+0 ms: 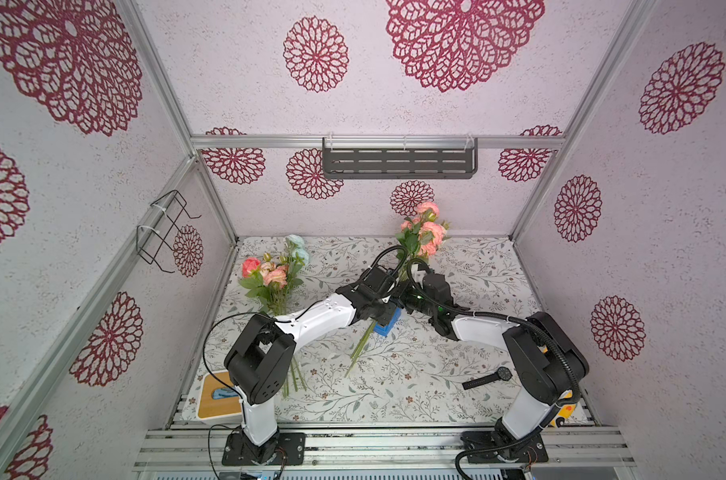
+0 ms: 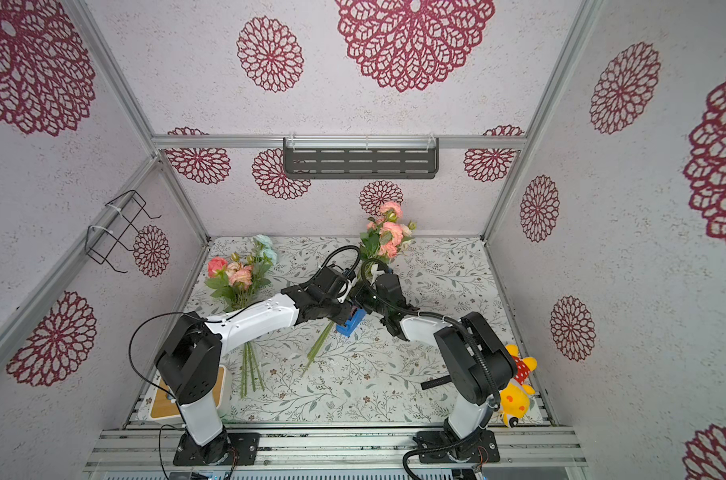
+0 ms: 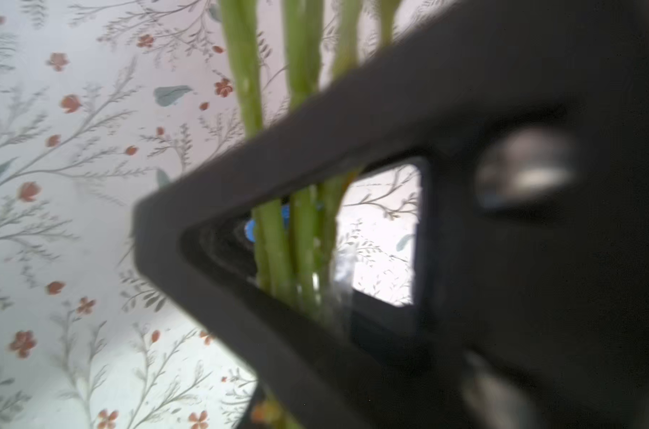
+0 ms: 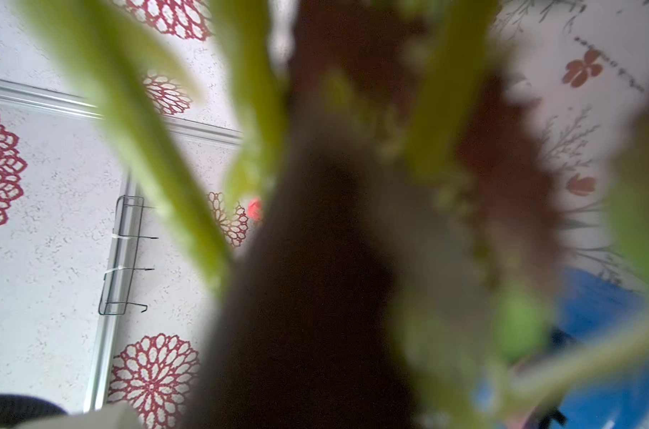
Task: Wrap bouquets with tape
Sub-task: Wrap the tape around the bouquet.
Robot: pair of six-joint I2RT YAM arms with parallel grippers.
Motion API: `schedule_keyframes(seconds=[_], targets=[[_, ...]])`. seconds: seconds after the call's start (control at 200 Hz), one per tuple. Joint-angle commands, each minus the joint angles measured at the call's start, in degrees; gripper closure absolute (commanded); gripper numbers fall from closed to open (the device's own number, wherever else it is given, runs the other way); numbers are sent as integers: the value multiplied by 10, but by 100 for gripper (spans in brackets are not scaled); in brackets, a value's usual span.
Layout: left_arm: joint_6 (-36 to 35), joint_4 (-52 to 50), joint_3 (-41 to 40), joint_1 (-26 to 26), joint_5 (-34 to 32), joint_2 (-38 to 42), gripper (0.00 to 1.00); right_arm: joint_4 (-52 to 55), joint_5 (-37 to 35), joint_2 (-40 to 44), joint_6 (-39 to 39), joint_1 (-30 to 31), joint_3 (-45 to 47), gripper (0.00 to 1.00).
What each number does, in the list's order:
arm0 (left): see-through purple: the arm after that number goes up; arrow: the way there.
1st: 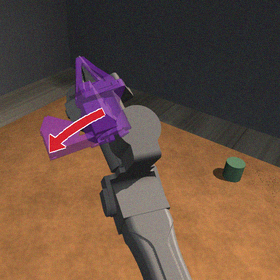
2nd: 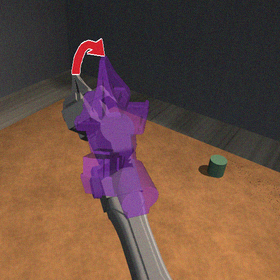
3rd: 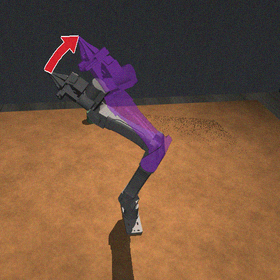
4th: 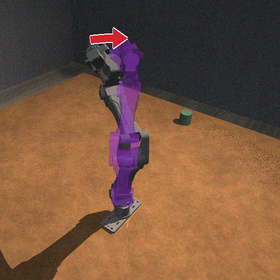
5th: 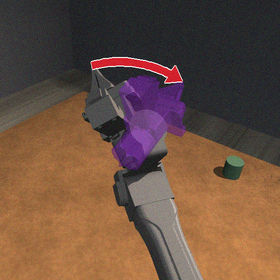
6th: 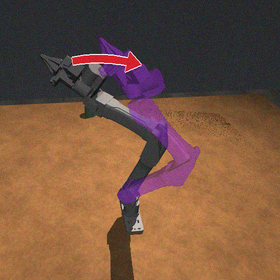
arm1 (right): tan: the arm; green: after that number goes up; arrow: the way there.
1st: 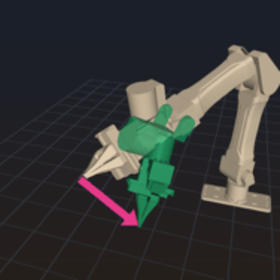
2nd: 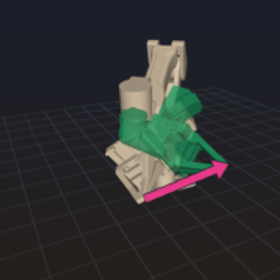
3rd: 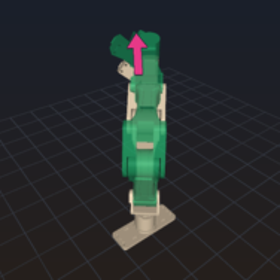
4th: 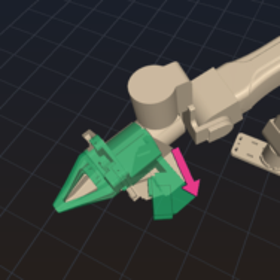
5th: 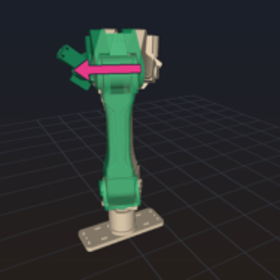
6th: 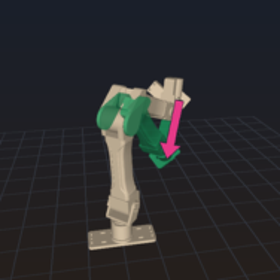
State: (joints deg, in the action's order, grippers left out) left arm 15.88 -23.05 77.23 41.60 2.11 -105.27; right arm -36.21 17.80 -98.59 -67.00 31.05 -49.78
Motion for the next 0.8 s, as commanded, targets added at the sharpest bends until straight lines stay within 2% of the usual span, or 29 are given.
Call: schedule_keyframes(seconds=[0.0, 0.08, 0.345, 0.545, 0.796], targets=[[55, 82, -10, -40, 179, 24, 63, -66, 4, -3, 43, -11, 13, 100], [72, 105, -31, -64, 253, 21, 58, -110, 13, -6, 52, -11, 14, 100], [43, 94, -32, -93, 401, -1, 53, -209, 29, -13, 80, -12, 10, 100], [23, 61, -2, -96, 456, -35, 51, -301, 39, -28, 79, -12, 24, 100], [44, 83, 10, -110, 478, -67, 59, -366, 43, -28, 70, -8, 52, 100]])
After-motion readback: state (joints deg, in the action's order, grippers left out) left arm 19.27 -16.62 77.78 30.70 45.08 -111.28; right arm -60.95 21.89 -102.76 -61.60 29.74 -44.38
